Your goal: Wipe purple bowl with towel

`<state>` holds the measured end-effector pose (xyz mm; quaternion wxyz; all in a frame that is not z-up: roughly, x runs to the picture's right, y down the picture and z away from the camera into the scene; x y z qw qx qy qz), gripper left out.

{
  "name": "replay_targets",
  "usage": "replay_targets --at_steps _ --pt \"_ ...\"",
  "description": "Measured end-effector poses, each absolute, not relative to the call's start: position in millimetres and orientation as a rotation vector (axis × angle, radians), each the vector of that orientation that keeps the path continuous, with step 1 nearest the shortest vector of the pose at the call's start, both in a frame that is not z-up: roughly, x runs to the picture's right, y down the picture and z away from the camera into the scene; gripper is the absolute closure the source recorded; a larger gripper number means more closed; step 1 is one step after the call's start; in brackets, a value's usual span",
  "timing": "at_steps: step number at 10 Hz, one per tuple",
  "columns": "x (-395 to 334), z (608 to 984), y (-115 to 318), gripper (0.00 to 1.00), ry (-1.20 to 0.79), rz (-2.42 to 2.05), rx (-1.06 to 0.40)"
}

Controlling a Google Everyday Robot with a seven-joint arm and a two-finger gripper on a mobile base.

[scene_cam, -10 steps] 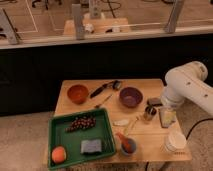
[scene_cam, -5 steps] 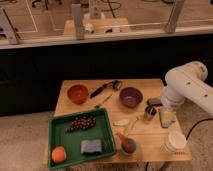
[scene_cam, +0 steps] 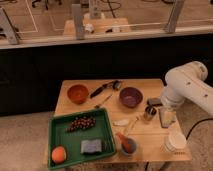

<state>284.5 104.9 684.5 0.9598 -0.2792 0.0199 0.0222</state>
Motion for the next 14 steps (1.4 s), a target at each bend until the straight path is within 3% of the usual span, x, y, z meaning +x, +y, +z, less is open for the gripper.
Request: replay_targets --at_steps 3,9,14 --pt "291 693 104 0.20 0.049 0.090 -0.569" --pt "344 753 105 0.20 0.150 0.208 -0.428" --pt "379 802 125 0.20 0.123 0.244 -0.445"
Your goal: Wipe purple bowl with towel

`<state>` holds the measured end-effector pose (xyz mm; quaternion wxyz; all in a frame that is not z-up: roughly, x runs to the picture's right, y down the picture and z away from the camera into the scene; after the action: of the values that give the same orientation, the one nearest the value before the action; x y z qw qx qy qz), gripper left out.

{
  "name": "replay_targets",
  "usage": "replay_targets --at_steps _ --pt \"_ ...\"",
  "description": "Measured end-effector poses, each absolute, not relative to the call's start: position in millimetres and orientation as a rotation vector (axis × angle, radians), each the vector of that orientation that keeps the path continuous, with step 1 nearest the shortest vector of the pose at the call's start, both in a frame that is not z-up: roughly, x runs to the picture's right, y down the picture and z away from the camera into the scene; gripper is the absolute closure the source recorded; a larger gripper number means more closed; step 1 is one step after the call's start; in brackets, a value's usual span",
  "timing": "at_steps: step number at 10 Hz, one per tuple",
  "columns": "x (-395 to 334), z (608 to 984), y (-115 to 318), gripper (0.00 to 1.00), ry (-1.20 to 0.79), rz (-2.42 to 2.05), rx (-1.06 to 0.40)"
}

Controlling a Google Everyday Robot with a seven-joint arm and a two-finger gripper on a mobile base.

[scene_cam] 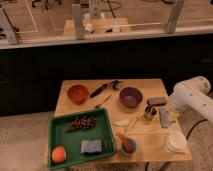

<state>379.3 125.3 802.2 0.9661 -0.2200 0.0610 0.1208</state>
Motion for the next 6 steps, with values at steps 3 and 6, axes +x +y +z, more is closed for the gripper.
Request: replay_targets --at_steps 3,6 --pt "388 825 145 0.20 0.118 0.269 -0.499" --pt "392 842 158 0.20 0.106 0.290 -0.536"
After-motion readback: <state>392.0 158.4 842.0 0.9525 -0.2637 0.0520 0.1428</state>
